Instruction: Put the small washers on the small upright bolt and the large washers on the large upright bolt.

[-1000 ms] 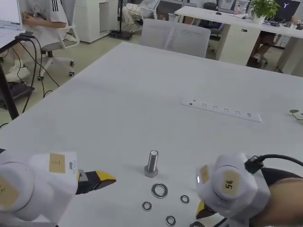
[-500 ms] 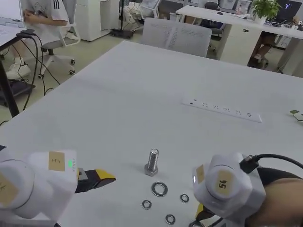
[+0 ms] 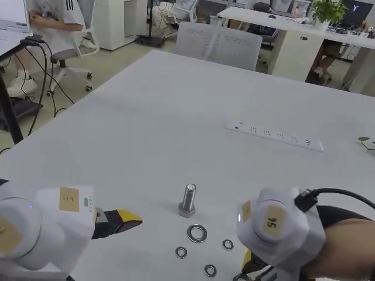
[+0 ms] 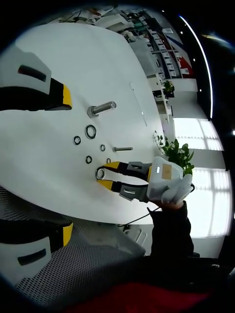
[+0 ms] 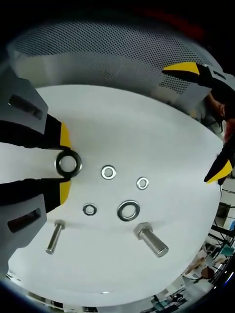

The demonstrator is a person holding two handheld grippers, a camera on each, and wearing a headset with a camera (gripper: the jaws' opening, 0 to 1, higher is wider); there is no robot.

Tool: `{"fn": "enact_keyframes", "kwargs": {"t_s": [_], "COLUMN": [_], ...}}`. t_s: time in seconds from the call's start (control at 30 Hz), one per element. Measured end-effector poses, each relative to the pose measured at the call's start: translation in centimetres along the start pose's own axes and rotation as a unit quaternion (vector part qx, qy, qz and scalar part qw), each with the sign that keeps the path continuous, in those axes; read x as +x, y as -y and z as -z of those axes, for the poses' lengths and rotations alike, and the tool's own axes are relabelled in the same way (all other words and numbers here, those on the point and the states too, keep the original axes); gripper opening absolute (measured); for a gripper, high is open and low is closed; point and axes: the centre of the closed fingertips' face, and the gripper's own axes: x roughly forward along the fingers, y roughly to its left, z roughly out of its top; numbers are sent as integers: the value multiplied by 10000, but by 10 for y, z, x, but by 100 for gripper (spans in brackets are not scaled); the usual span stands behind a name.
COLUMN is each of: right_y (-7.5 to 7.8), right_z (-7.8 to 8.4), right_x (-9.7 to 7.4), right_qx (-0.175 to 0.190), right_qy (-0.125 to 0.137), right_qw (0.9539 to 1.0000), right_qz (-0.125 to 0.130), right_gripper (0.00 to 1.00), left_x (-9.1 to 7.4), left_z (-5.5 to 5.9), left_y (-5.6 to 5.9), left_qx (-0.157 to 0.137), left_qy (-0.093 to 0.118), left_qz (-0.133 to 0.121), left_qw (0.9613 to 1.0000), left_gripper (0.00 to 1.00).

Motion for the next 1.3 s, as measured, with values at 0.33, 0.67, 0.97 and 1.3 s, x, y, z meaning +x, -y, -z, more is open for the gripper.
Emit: {"fn": "enact_keyframes", "kwargs": {"t_s": [0.33,0.67,0.97,1.3], "right_y": [1,2,1,0], "right_z": [1,4,3,-1], "right_x": [0,-1,-3,-8], "right_qx": [44,78,55,62], "right_qy": [-30,-48,-45,-10], "right_qw": [10000,10000,10000,10000], "right_qz": [-10,-17,9,38], "right_gripper": [22,22,22,22], "left_x": [0,1,0,-5], "left_z": [1,1,1,-3], "left_y": [-2,-4,-5,-9], "left_qx": [-30,-45,-81,-141], "left_qy": [25,30,77,252], "left_qz": [-19,-51,-113,-294], "left_qw": [10000,10000,9999,9992], "left_gripper": [93,93,93,93]}}
